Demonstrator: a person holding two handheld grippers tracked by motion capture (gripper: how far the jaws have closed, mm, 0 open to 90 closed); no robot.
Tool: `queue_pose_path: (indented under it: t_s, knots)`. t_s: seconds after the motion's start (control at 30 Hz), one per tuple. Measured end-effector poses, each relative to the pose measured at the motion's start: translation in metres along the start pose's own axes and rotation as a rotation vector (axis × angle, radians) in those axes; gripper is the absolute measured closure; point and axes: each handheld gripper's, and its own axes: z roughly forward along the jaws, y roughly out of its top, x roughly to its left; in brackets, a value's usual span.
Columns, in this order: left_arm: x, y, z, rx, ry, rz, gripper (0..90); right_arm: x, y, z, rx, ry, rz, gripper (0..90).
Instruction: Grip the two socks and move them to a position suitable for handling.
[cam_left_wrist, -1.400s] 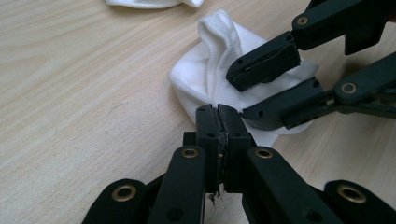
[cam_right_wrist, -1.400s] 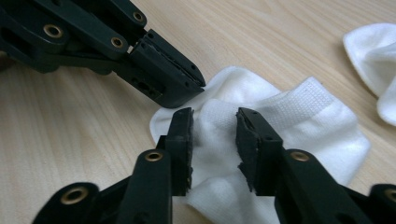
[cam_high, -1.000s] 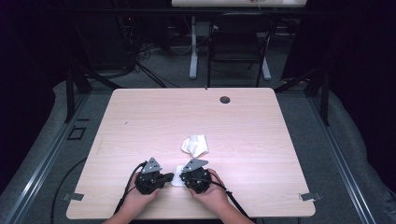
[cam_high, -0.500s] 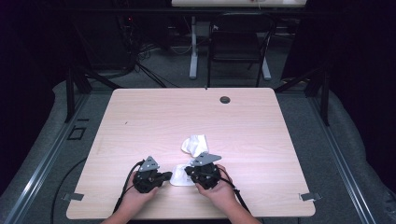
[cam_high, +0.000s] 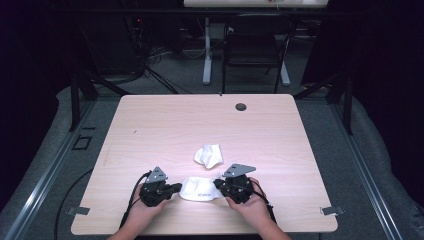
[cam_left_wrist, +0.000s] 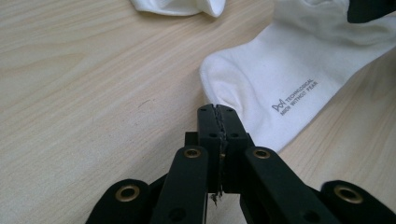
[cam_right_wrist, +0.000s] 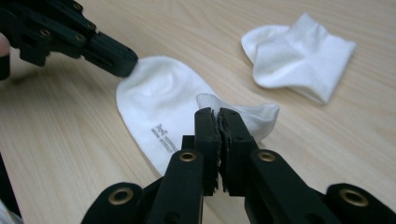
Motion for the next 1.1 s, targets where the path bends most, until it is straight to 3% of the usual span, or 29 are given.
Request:
queue_pose_path:
  t_s: [0.13, 0.43, 0.57, 0.6, 0.73, 0.8, 0.9, 0.97, 1.0, 1.03, 1.1]
  knots:
    - [0.001, -0.001, -0.002, 0.003, 0.004, -0.019, 89.9, -0.007, -0.010, 0.000, 0.014, -0.009, 0.031, 86.8]
    - [0.003, -0.003, -0.001, 0.026, 0.006, -0.017, 89.8, -0.014, -0.022, 0.002, 0.055, -0.013, 0.068, 86.3]
    - [0.002, -0.003, -0.002, 0.026, 0.009, -0.017, 89.8, -0.018, -0.025, 0.000, 0.077, -0.016, 0.080, 82.9]
    - [0.003, -0.004, -0.003, 0.024, 0.008, -0.026, 89.7, -0.020, -0.025, -0.003, 0.076, -0.002, 0.111, 79.1]
    - [0.004, -0.004, -0.004, 0.009, 0.016, -0.038, 85.8, -0.024, -0.025, -0.009, 0.028, -0.009, 0.135, 74.3]
    - [0.005, -0.003, -0.005, -0.001, 0.008, -0.050, 79.0, -0.028, -0.023, -0.015, -0.038, -0.003, 0.162, 71.4]
    - [0.005, -0.002, -0.004, -0.014, 0.020, -0.043, 73.6, -0.028, -0.022, -0.015, -0.065, -0.006, 0.168, 70.2]
    - [0.005, -0.002, -0.003, -0.023, 0.016, -0.048, 68.1, -0.026, -0.021, -0.014, -0.066, -0.012, 0.150, 70.1]
    - [0.005, -0.001, -0.003, -0.025, 0.019, -0.047, 68.1, -0.024, -0.021, -0.012, -0.070, -0.013, 0.143, 70.1]
    - [0.005, -0.001, -0.001, -0.028, 0.025, -0.042, 66.6, -0.021, -0.020, -0.009, -0.075, -0.014, 0.104, 70.1]
    - [0.005, -0.001, 0.001, -0.022, 0.022, -0.044, 66.1, -0.020, -0.019, -0.004, -0.071, -0.014, 0.094, 70.8]
